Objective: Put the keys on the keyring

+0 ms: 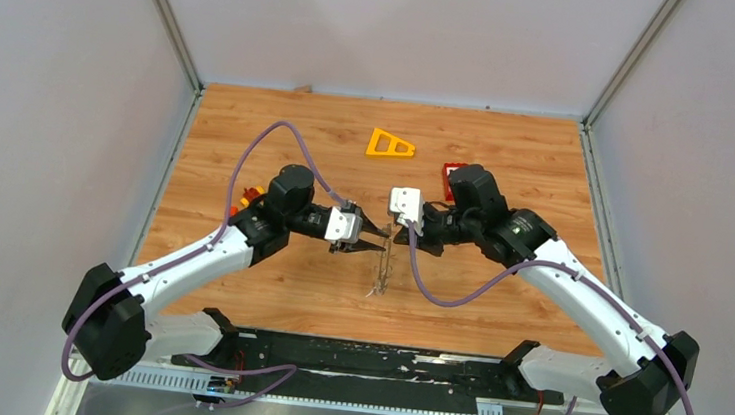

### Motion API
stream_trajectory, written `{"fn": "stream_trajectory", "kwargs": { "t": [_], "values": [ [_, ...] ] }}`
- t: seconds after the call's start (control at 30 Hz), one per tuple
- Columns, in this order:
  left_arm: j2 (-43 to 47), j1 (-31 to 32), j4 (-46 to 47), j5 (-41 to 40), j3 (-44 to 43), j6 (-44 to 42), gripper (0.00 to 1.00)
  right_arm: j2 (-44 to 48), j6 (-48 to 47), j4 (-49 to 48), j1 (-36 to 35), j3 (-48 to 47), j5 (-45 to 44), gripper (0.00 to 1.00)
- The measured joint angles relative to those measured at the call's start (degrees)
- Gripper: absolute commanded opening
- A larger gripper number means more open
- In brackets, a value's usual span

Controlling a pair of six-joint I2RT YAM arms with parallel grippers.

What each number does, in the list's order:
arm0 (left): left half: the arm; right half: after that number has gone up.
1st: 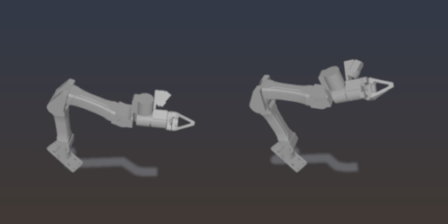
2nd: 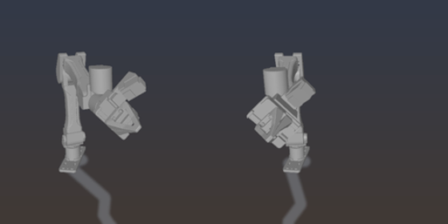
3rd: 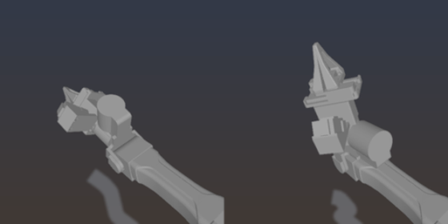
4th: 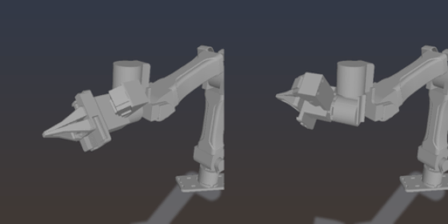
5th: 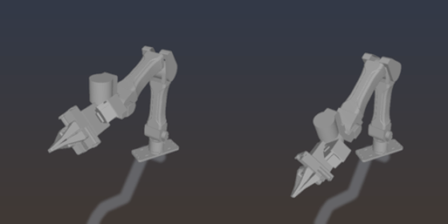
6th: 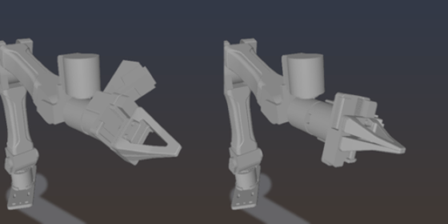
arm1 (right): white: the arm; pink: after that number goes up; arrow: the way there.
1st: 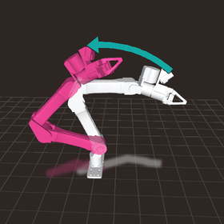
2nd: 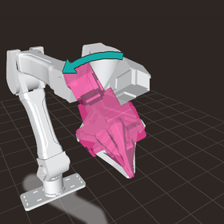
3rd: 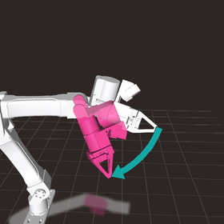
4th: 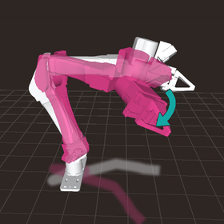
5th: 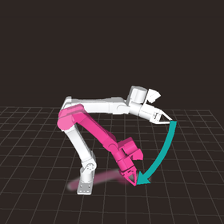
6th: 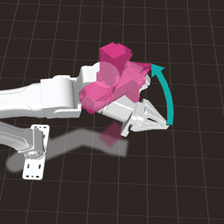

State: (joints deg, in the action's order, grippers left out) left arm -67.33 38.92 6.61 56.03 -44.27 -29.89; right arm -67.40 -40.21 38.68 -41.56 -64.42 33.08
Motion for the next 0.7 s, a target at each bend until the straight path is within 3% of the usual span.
{"fn": "stream_trajectory", "kwargs": {
  "t": [0.37,0.57,0.63,0.7],
  "values": [
    [-1.79,0.00,2.82,0.20,0.00,1.40,0.22,0.00,0.00,-0.81,0.00,0.44,0.87,0.00],
    [-2.36,0.00,4.48,-0.13,0.00,3.48,0.00,0.00,0.02,-0.85,0.00,0.59,1.16,0.00],
    [-2.40,-0.04,5.01,-0.70,0.00,4.50,0.00,0.00,0.00,-1.11,0.00,0.70,1.27,0.00],
    [-2.40,-0.04,5.73,-1.38,0.11,5.88,0.00,0.04,0.00,-1.40,0.07,0.76,1.18,0.08]
  ]
}}
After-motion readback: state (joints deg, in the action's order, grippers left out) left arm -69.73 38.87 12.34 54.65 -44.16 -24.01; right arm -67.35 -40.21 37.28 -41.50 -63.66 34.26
